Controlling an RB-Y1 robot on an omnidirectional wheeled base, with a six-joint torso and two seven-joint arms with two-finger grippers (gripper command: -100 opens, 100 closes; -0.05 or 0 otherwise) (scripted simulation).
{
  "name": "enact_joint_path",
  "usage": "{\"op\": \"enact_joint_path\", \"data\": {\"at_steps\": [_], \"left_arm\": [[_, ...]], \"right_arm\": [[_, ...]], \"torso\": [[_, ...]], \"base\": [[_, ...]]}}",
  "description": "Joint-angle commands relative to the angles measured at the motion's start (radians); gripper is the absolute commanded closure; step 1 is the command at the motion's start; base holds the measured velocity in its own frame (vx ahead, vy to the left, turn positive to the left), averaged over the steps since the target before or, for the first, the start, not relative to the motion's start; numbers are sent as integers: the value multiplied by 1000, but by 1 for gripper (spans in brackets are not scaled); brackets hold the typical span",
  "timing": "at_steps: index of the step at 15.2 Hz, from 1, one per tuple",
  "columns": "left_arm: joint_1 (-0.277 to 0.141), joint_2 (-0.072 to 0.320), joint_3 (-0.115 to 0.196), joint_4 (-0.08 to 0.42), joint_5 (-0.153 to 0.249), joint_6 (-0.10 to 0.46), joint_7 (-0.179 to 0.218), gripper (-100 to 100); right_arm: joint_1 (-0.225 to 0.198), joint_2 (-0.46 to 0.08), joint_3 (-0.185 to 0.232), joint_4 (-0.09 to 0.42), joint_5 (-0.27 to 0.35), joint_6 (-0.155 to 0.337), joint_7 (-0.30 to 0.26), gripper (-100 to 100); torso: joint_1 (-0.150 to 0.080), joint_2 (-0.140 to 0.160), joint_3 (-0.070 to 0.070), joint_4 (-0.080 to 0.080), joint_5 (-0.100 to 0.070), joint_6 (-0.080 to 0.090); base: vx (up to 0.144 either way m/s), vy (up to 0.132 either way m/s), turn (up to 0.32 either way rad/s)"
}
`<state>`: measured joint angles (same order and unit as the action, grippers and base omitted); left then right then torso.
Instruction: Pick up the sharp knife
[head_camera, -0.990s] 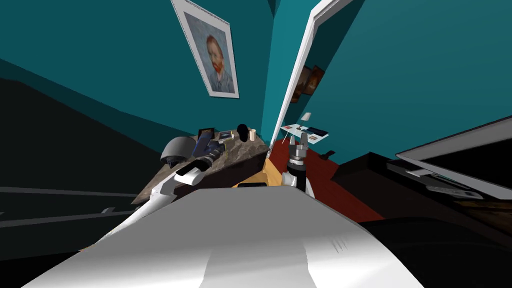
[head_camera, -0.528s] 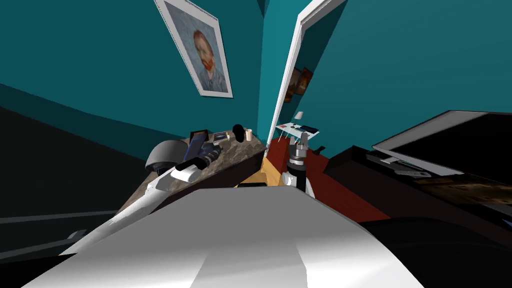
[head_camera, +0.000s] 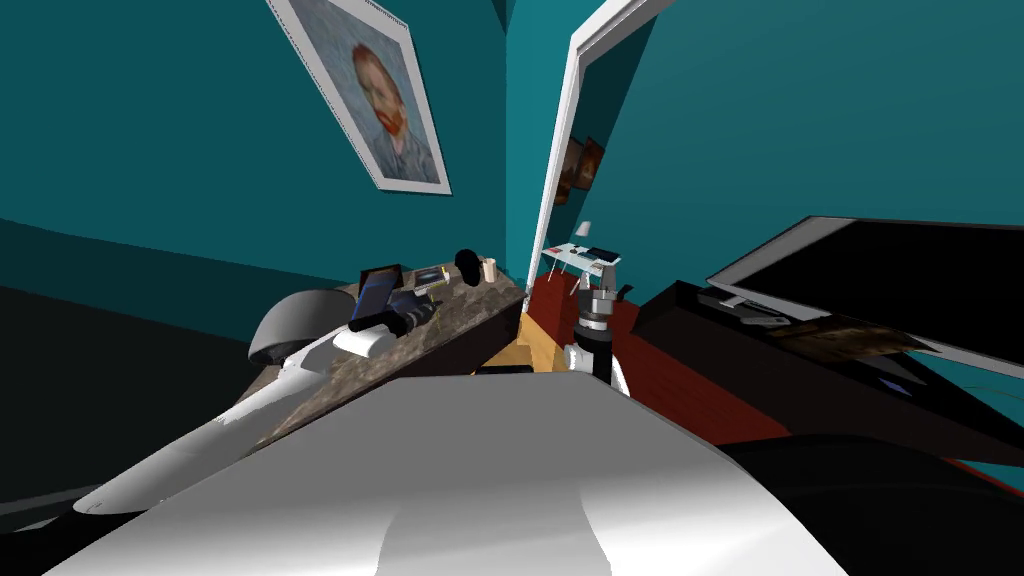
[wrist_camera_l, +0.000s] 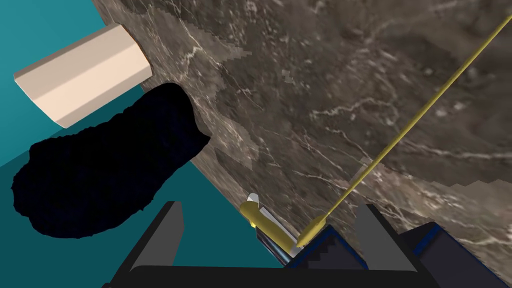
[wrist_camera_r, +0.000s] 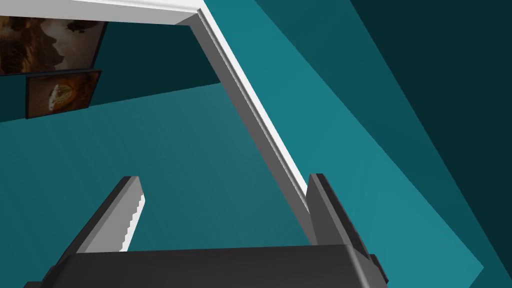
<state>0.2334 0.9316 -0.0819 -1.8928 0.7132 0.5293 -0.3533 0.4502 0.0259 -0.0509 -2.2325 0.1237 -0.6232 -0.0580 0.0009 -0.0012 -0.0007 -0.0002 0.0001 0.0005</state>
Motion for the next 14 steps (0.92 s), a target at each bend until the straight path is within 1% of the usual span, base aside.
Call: {"op": "enact_joint_path", "data": {"at_steps": [1,2,3,4,5,6,7,8,9,10,11,12,13,14], "left_arm": [[-3,29,1,7,30,50,-7,-100],[-3,29,1,7,30,56,-7,-100],[-16,68,-3,27,70,90,-17,-100],[-16,68,-3,27,73,109,-17,-100],[-16,68,-3,27,73,110,-17,-100],[-29,105,-8,48,114,147,-27,-100],[-29,105,-8,48,114,163,-27,-100],[-29,105,-8,48,114,164,-27,-100],[-40,141,-14,68,155,197,-37,-100],[-40,141,-14,68,155,216,-37,-100],[-40,141,-14,68,155,216,-37,-100],[-51,175,-20,87,195,252,-47,-100],[-51,175,-20,87,195,266,-47,-100],[-60,207,-26,107,233,290,-56,-100]], "right_arm": [[0,0,0,0,0,0,0,0],[0,0,0,0,0,0,0,0],[0,0,0,0,0,0,0,0],[0,0,0,0,0,0,0,0],[0,0,0,0,0,0,0,0],[0,0,0,0,0,0,0,0],[0,0,0,0,0,0,0,0],[0,0,0,0,0,0,0,0],[0,0,0,0,0,0,0,0],[0,0,0,0,0,0,0,0],[0,0,0,0,0,0,0,0],[0,0,0,0,0,0,0,0],[0,0,0,0,0,0,0,0],[0,0,0,0,0,0,0,0]], "torso": [[0,0,0,0,0,0],[0,0,0,0,0,0],[0,0,0,0,0,-1],[0,0,0,0,0,0],[0,0,0,0,0,0],[0,0,0,0,0,-1],[0,0,0,0,0,0],[0,0,0,0,0,0],[0,0,0,0,0,-1],[0,0,0,0,0,0],[0,0,0,0,0,0],[0,0,0,0,0,-1],[0,0,0,0,0,0],[0,0,0,0,0,0]], "base": [[-1,15,-228],[-1,16,-104],[-3,12,-207],[-3,16,-233],[-3,15,-86],[-4,9,-197],[-5,13,-221],[-4,14,-75],[-3,9,-169],[-3,12,-202],[-2,13,-96],[-3,9,-227],[-4,14,-232],[-5,17,-266]]}}
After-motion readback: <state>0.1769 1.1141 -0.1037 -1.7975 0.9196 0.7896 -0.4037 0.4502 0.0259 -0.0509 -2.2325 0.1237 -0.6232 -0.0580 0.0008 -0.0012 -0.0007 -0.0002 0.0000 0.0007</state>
